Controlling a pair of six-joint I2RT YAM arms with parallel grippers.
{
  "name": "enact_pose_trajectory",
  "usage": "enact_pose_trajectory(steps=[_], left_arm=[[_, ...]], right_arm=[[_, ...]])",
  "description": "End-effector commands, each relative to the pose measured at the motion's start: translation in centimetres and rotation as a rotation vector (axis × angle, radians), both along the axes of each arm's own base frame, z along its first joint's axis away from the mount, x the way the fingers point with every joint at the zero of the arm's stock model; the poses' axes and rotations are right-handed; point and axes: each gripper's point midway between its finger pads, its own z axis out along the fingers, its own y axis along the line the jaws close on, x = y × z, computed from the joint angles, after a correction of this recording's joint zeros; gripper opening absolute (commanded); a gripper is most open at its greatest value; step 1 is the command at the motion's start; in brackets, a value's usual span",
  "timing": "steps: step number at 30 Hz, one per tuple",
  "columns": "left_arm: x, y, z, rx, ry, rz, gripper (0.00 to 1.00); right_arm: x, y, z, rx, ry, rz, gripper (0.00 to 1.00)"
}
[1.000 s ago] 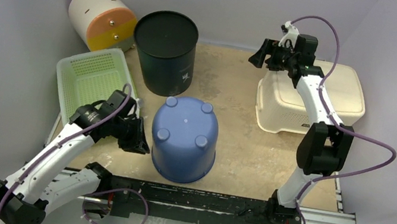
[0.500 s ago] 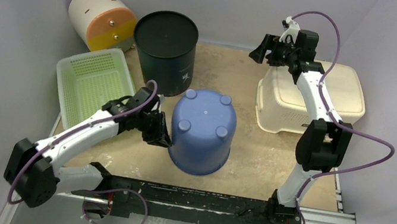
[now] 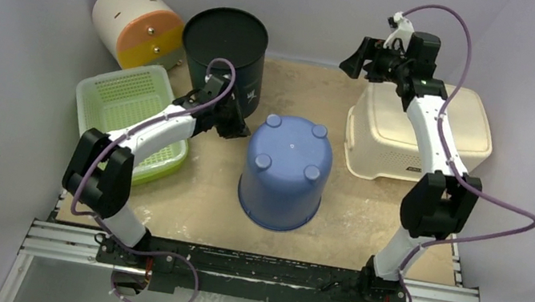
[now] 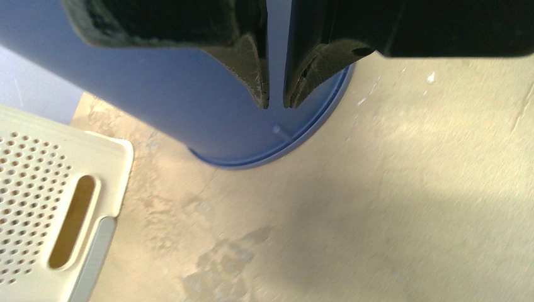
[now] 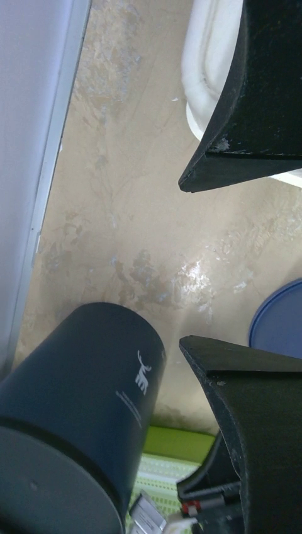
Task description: Turn the large container upside down
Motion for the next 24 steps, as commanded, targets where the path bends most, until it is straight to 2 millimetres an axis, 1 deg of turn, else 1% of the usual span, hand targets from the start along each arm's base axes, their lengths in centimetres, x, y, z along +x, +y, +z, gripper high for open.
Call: enact_pose_trajectory(steps=[1,3,6,10,12,14,16,19,22,24], left_arm=[[1.6,-0.5,4.4,0.002,-0.126,-0.049,0.15],[-0.4,0.9,4.2,0.072,-0.086,-0.099,0.15],[-4.7,2.5,4.0,0.143,0.009,-0.205,0.17],[-10.6,3.4,4.8,0.106,0.102,-0.302,0.17],[-13.3,3.3,5.5,0.055,0.139,-0.344,0.18],[-15.6,2.8,6.2,-0.004,0.171,-0.385,0.18],[-17.9,1.8,6.8,-0.078,0.196,-0.429,0.18],[-20.4,0.0,7.3,-0.202,0.211,-0.469,0.18],[-21.8,-1.6,7.5,-0.350,0.213,-0.473,0.20],[-21.7,-2.1,7.4,-0.408,0.207,-0.438,0.21]], right_arm=[[-5.2,0.8,7.6,0.020,-0.142,0.069,0.87],[-6.8,1.4,7.7,0.045,-0.136,0.106,0.87],[-8.4,2.5,6.8,0.052,-0.106,0.165,0.87],[-8.6,2.7,5.1,0.020,-0.077,0.169,0.87],[-8.2,2.6,5.0,0.016,-0.077,0.165,0.87],[-7.8,2.7,5.2,0.015,-0.080,0.167,0.87],[-7.3,2.7,5.4,0.013,-0.086,0.167,0.87],[-6.7,2.7,5.5,0.008,-0.087,0.166,0.87],[-6.5,2.8,5.4,0.013,-0.086,0.164,0.87],[-6.4,2.7,5.2,0.013,-0.083,0.161,0.87]])
